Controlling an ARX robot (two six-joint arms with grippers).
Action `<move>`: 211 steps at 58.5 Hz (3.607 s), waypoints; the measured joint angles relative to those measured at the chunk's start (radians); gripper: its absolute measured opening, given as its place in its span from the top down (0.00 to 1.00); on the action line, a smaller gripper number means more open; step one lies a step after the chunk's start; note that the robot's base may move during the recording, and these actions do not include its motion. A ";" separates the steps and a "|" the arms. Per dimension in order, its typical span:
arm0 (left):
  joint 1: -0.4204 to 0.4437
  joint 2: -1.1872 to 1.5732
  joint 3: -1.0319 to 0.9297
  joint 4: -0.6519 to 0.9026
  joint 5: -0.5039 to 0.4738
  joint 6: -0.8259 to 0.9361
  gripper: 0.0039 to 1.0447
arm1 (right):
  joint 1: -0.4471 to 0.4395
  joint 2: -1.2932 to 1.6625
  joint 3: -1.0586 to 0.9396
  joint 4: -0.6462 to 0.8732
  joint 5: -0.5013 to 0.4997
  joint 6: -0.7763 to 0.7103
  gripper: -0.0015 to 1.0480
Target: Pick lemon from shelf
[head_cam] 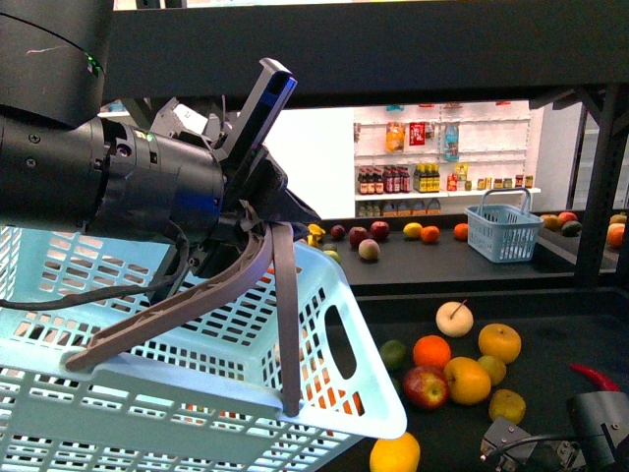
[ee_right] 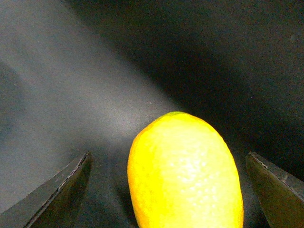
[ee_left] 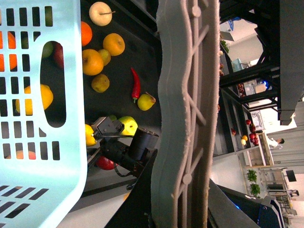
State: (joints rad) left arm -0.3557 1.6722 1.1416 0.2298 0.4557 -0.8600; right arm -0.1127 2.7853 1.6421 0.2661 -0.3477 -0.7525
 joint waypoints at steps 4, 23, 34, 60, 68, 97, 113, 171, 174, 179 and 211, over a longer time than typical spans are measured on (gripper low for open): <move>0.000 0.000 0.000 0.000 0.000 0.000 0.90 | 0.000 0.014 0.006 0.005 0.009 0.000 0.07; 0.000 0.000 0.000 0.000 0.000 0.000 0.90 | -0.002 0.040 0.026 0.044 0.033 0.039 0.35; 0.000 0.000 0.000 0.000 0.000 0.000 0.90 | -0.004 0.002 -0.011 0.108 0.017 0.101 0.47; 0.000 0.000 0.000 0.000 0.000 0.000 0.90 | 0.005 -0.480 -0.304 0.290 -0.072 0.391 0.48; 0.000 0.000 0.000 0.000 0.000 0.000 0.90 | 0.039 -0.614 -0.357 0.293 -0.119 0.521 0.48; 0.000 0.000 0.000 0.000 0.000 0.000 0.90 | 0.290 -0.752 -0.468 0.334 -0.171 0.836 0.48; 0.000 0.000 0.000 0.000 0.000 0.000 0.90 | 0.377 -0.731 -0.466 0.334 -0.122 0.857 0.48; 0.000 0.000 0.000 0.000 0.000 -0.002 0.90 | 0.097 -0.632 -0.262 0.111 0.123 1.050 0.07; 0.000 0.000 0.000 0.000 0.000 -0.001 0.90 | 0.094 -0.592 -0.251 0.067 0.157 1.048 0.07; 0.000 0.000 0.000 0.000 0.000 -0.001 0.90 | 0.098 -0.517 -0.240 0.011 0.191 1.049 0.07; 0.000 0.000 0.000 0.000 0.000 -0.002 0.90 | 0.265 -0.187 0.108 -0.285 0.417 1.201 0.07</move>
State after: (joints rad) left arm -0.3557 1.6726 1.1412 0.2298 0.4557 -0.8616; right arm 0.1524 2.5980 1.7496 -0.0185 0.0692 0.4484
